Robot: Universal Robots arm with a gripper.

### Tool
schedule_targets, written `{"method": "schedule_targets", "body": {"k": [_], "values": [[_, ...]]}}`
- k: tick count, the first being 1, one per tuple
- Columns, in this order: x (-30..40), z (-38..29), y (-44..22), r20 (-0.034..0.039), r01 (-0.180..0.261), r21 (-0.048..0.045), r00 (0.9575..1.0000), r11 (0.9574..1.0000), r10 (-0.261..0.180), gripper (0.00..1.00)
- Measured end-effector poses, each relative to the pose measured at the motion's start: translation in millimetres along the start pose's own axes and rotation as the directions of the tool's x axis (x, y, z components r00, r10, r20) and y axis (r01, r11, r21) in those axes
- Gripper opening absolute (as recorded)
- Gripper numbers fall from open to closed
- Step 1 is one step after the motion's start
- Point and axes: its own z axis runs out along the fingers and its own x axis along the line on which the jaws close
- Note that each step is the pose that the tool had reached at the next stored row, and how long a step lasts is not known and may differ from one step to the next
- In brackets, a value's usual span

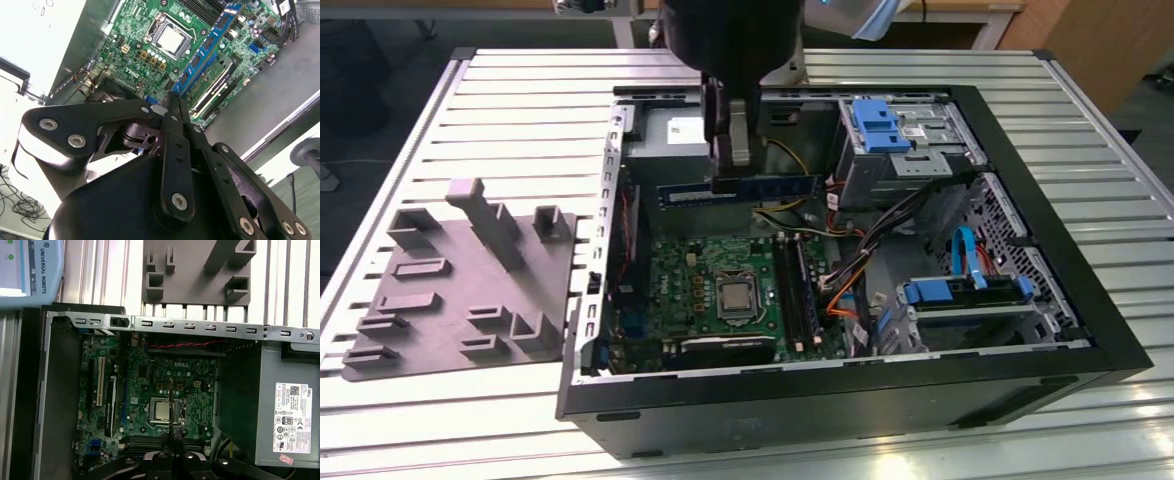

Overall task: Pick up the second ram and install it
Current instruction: 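Pick up the second ram and move it above second insertion slot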

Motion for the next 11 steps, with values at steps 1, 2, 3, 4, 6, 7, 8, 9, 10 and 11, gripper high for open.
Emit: {"method": "schedule_targets", "body": {"k": [1, 2, 3, 4, 6, 7, 8, 9, 10, 11], "values": [[-0.1, 0.5, -0.2, 0.0001, 0.000, 0.0000, 1.0000, 1.0000, 0.000, 0.11], [-0.2, 1.0, -0.4, 0.0001, 0.000, 0.0000, 1.0000, 1.0000, 0.000, 0.11], [-0.2, 1.6, -0.7, -0.0001, 0.000, -0.0001, 1.0000, 1.0000, 0.000, 0.11], [-0.3, 2.1, -0.8, -0.0002, 0.000, -0.0002, 1.0000, 1.0000, 0.000, 0.11], [-0.4, 3.1, -1.4, -0.0002, 0.000, -0.0002, 1.0000, 1.0000, 0.000, 0.11], [-0.5, 3.5, -1.7, 0.0000, 0.000, -0.0001, 1.0000, 1.0000, 0.000, 0.11], [-0.5, 4.0, -2.1, 0.0000, 0.000, 0.0000, 1.0000, 1.0000, 0.000, 0.11], [-0.6, 4.4, -2.4, 0.0001, 0.000, -0.0001, 1.0000, 1.0000, 0.000, 0.11], [-0.7, 4.7, -2.7, -0.0001, 0.000, -0.0001, 1.0000, 1.0000, 0.000, 0.11], [-0.9, 5.0, -2.9, -0.0002, 0.000, -0.0002, 1.0000, 1.0000, 0.000, 0.11]]}}
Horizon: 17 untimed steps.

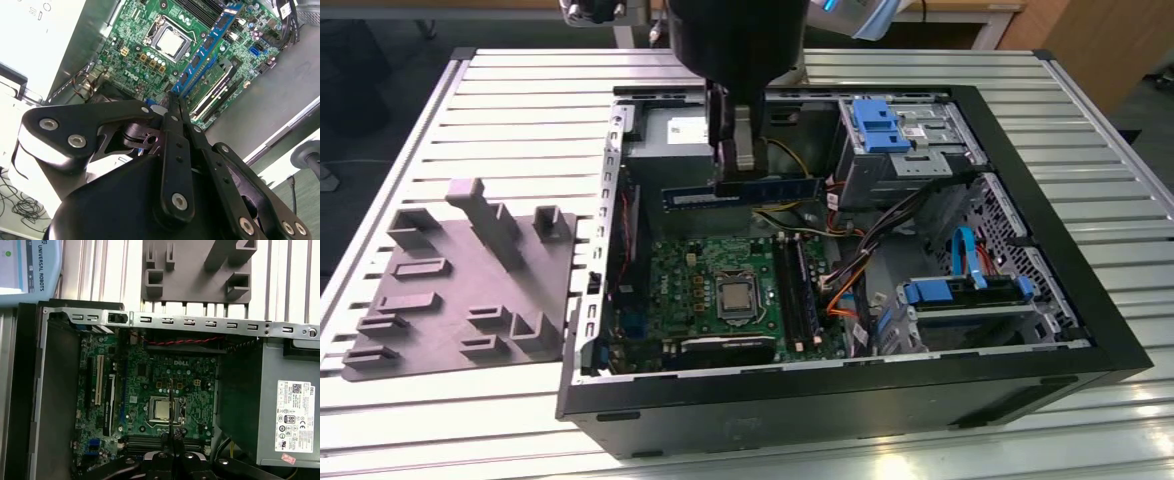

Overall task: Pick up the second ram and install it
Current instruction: 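Pick up the second ram and move it above second insertion slot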

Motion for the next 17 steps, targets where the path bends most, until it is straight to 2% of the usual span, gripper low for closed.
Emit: {"method": "schedule_targets", "body": {"k": [17], "values": [[-1.7, 5.3, -5.2, -0.0029, 0.000, -0.0002, 1.0000, 1.0000, 0.000, 0.11]]}}
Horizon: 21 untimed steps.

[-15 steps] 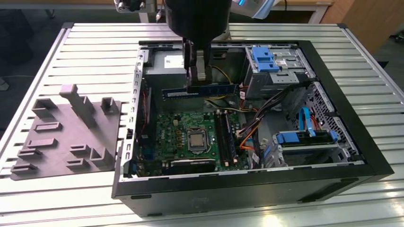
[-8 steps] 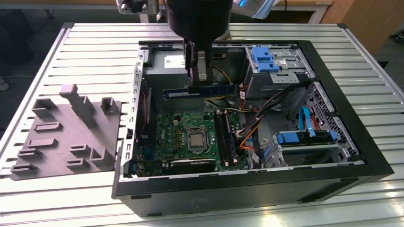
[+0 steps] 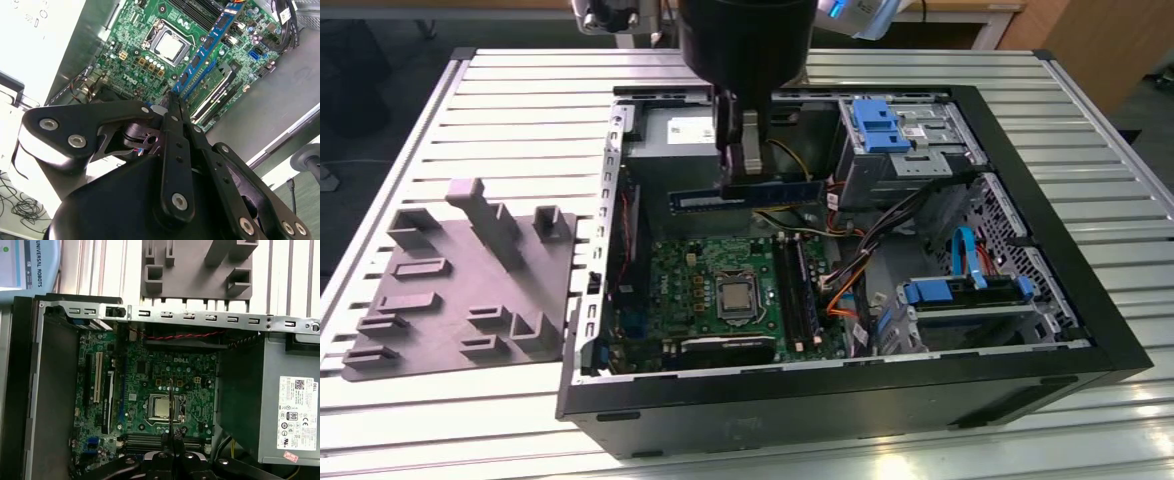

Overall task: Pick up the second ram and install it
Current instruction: 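Pick up the second ram and move it above second insertion slot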

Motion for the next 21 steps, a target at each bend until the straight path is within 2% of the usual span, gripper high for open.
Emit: {"method": "schedule_targets", "body": {"k": [11, 21], "values": [[-1.8, 5.4, -5.7, 0.0001, 0.000, 0.0001, 1.0000, 1.0000, 0.000, 0.11], [-10.7, 11.8, -9.0, 0.0002, -0.002, 0.0001, 1.0000, 1.0000, 0.002, 0.11]]}}
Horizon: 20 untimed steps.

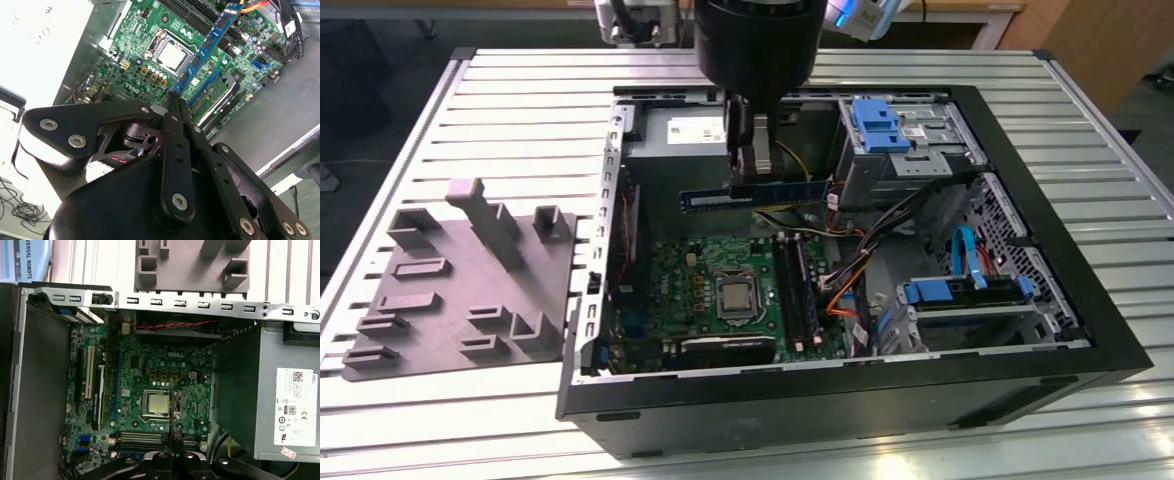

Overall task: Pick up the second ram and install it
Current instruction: 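Pick up the second ram and move it above second insertion slot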

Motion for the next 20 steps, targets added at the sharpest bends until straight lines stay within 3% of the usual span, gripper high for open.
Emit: {"method": "schedule_targets", "body": {"k": [20], "values": [[-2.6, 14.8, -1.2, 0.0003, -0.058, 0.0012, 0.9983, 0.9983, 0.058, 0.11]]}}
